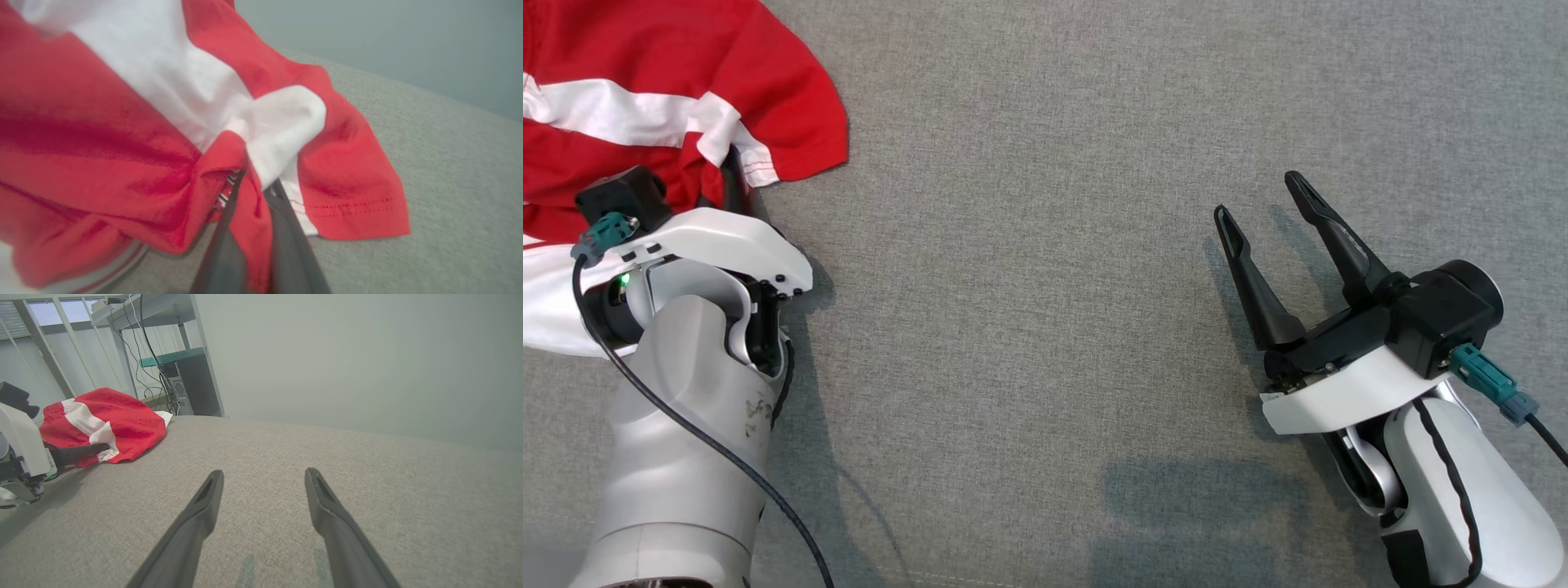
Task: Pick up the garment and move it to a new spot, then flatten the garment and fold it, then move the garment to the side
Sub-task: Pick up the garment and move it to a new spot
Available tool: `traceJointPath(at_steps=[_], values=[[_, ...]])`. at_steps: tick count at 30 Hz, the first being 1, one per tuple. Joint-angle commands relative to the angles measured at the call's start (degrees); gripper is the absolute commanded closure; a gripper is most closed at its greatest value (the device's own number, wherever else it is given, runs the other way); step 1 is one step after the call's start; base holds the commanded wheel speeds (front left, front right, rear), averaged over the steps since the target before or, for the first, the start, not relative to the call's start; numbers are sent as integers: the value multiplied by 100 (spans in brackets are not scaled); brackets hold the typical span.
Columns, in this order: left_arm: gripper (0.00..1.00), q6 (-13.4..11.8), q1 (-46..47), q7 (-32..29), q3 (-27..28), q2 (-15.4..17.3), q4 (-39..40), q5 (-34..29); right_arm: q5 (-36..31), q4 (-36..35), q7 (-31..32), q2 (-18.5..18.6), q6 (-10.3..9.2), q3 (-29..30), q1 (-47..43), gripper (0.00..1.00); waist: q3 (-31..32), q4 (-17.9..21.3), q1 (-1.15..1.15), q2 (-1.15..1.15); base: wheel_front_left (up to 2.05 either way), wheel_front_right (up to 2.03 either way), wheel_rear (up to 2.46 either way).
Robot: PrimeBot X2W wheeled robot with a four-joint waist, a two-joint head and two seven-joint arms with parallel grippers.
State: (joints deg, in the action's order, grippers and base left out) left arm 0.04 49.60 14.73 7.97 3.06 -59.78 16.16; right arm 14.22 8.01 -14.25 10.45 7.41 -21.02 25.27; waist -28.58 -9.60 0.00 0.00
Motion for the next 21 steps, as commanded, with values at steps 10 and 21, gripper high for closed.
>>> traceJointPath(at_steps=[10, 21], values=[[100, 278, -716, 27, 588, 126, 1640, -157, 52, -167, -74, -173, 8, 46, -117, 0, 288, 64, 0, 0, 0, 0, 0], [100, 525, -1414, 27, 780, -9, 3129, -350, 158, -98, -74, -334, 8, 68, -258, 0, 854, 195, 0, 0, 0, 0, 0]])
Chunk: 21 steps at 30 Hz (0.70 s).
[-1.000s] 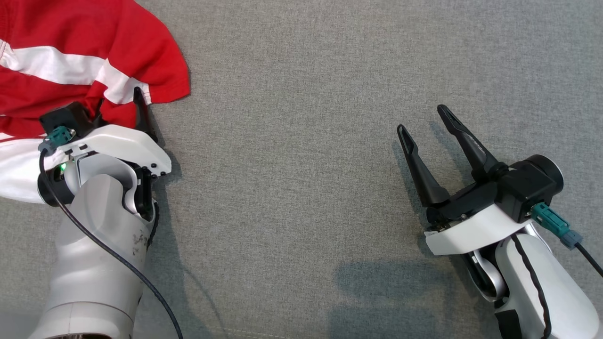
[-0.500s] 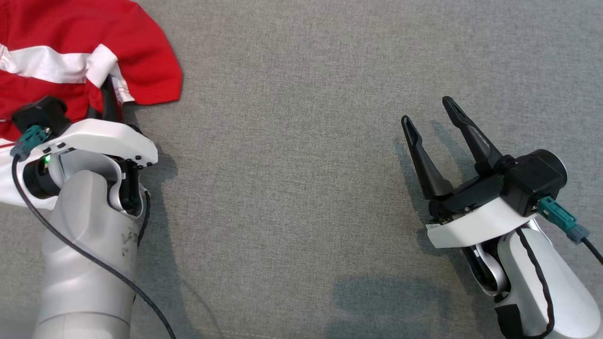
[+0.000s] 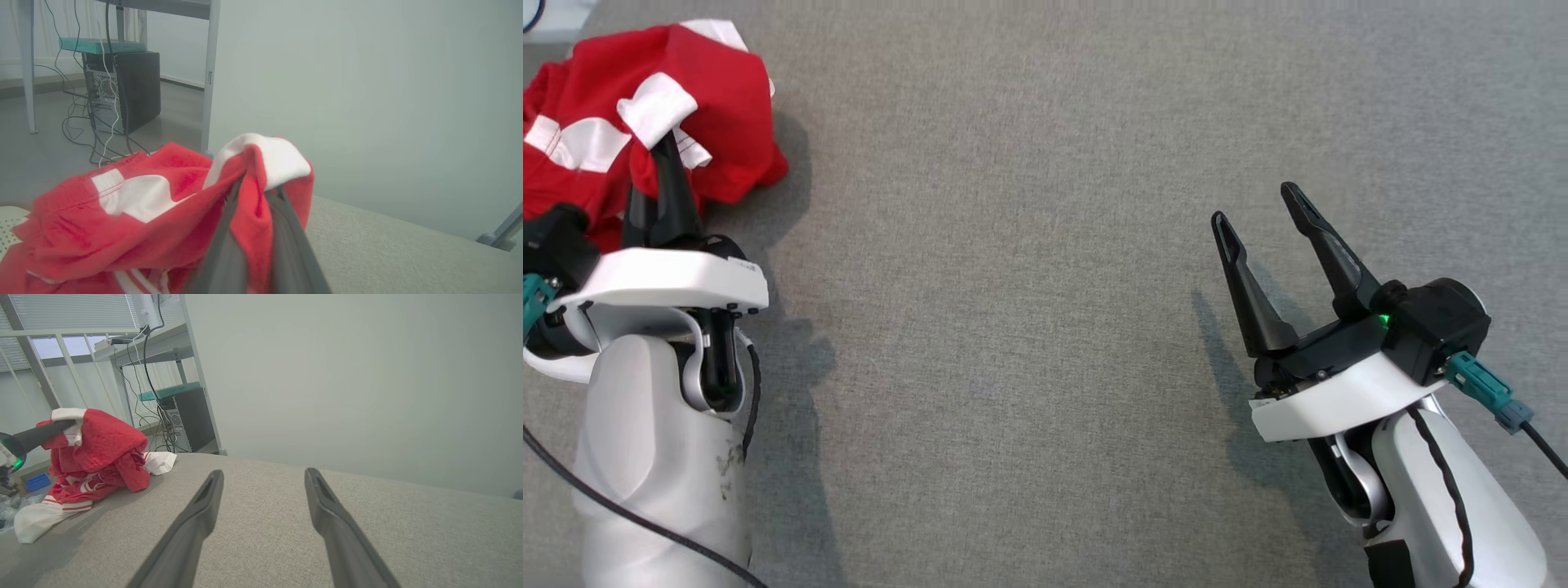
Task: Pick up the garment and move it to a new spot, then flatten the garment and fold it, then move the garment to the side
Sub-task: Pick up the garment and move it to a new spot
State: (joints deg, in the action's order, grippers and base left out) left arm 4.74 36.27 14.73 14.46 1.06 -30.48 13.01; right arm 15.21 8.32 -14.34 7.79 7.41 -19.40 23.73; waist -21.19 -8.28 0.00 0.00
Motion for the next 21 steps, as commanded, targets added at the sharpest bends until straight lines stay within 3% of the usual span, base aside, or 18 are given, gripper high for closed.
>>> traceJointPath(at_steps=[1, 12, 21], values=[[100, 73, -135, 27, 119, 188, 311, -37, 76, -131, -66, -89, 8, -83, -119, 0, 166, 92, 0, 0, 0, 0, 0], [100, 21, -542, 27, -396, 183, 1192, 221, 194, -137, -66, -248, 8, 118, -341, 0, 616, 437, 0, 0, 0, 0, 0], [100, -88, -684, 27, -975, 182, 1438, 428, 240, -120, -66, -372, 8, 165, -452, 0, 925, 794, 0, 0, 0, 0, 0]])
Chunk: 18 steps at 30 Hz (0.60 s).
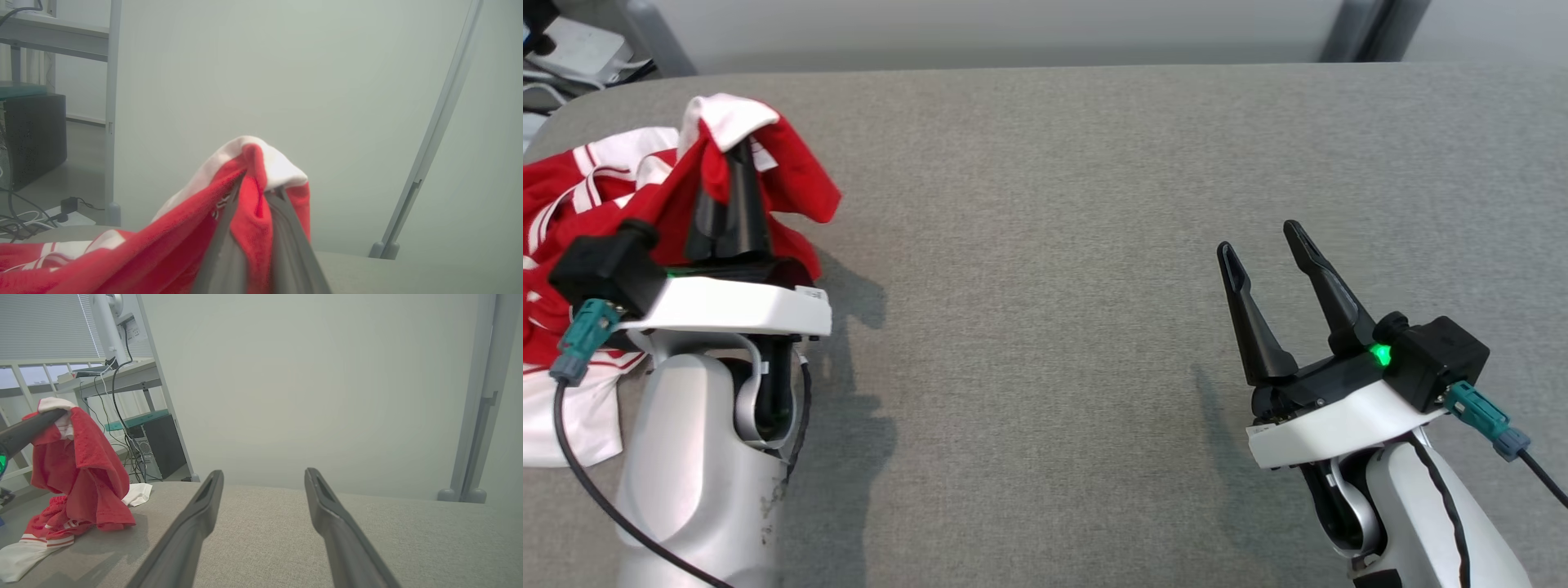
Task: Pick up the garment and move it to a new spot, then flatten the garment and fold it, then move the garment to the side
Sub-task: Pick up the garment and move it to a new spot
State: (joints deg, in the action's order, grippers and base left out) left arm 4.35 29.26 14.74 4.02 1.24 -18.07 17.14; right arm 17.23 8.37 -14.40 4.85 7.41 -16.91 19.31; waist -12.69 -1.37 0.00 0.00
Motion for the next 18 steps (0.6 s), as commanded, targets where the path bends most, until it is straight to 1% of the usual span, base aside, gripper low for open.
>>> traceJointPath(at_steps=[1, 10, 18], values=[[100, -56, 17, 26, -5, 165, 205, 27, 40, -127, -60, -88, 8, -84, -16, 0, 97, 148, 0, 0, 0, 0, 0], [100, -118, 142, 26, -684, 165, 195, 147, 77, -150, -60, -162, 8, -39, -56, 0, 178, 673, 0, 0, 0, 0, 0], [100, -167, 422, 26, -1164, 164, 64, 70, 134, -140, -60, -188, 8, -77, -60, 0, 184, 1113, 0, 0, 0, 0, 0]])
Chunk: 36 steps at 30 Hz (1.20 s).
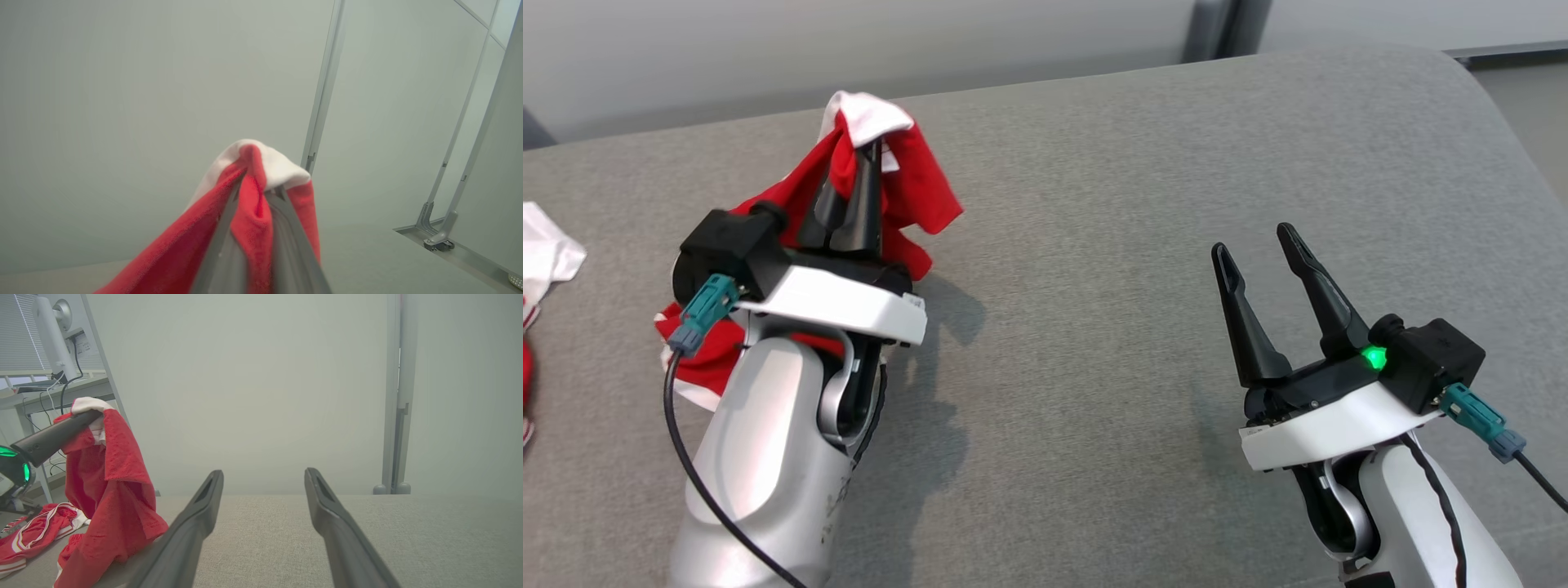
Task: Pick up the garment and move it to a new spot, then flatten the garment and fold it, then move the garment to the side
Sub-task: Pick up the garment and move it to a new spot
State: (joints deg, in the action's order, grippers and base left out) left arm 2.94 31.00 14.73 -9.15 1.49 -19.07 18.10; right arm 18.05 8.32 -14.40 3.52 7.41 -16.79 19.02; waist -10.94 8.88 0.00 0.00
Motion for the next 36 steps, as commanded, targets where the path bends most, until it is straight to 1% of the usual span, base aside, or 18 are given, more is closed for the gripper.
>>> traceJointPath(at_steps=[1, 8, 12, 16, 21, 25, 29, 30, 31, 32, 33, 36], values=[[100, -39, 300, 27, 97, 139, 148, -23, 57, -136, -60, -57, 8, -92, -31, 0, 15, 147, 0, 0, 0, 0, 0], [100, -174, 613, 27, -184, 139, 82, 40, 151, -168, -60, -62, 8, -126, -13, 0, 15, 462, 0, 0, 0, 0, 0], [100, -177, 598, 27, -408, 139, -50, 177, 186, -182, -60, -63, 8, -132, -31, 0, 1, 550, 0, 0, 0, 0, 0], [100, -56, 445, 27, -858, 139, -617, 351, 181, -178, -60, -63, 8, -99, -44, 0, -30, 567, 0, 0, 0, 0, 0], [100, 48, 363, -86, -1493, 139, -1420, 739, 165, -184, -60, -64, 8, -70, -36, 0, -107, 510, 0, 0, 0, 0, 0], [100, 176, 331, -329, -1932, 139, -1987, 1252, 160, -186, -60, -64, 8, -82, -11, 0, -171, 430, 0, 0, 0, 0, 0], [100, 284, 348, -486, -2369, 139, -2268, 1713, 135, -165, -60, -64, 8, -80, -10, 0, -194, 322, 0, 0, 0, 0, 0], [65, 296, 366, -464, -2444, 139, -2290, 1811, 131, -158, -60, -64, 8, -82, -9, 0, -194, 294, 0, 0, 0, 0, 0], [8, 307, 385, -441, -2521, 139, -2299, 1902, 129, -152, -60, -64, 8, -87, -11, 0, -187, 263, 0, 0, 0, 0, 0], [0, 320, 397, -418, -2581, 139, -2289, 2014, 126, -144, -60, -64, 8, -98, -14, 0, -174, 231, 0, 0, 0, 0, 0], [0, 338, 442, -355, -2698, 139, -2232, 2180, 120, -127, -60, -64, 8, -126, -25, 0, -142, 168, 0, 0, 0, 0, 0], [0, 354, 492, -203, -2798, 139, -2041, 2286, 109, -108, -60, -64, 8, -145, -70, 0, -53, 55, 0, 0, 0, 0, 0]])
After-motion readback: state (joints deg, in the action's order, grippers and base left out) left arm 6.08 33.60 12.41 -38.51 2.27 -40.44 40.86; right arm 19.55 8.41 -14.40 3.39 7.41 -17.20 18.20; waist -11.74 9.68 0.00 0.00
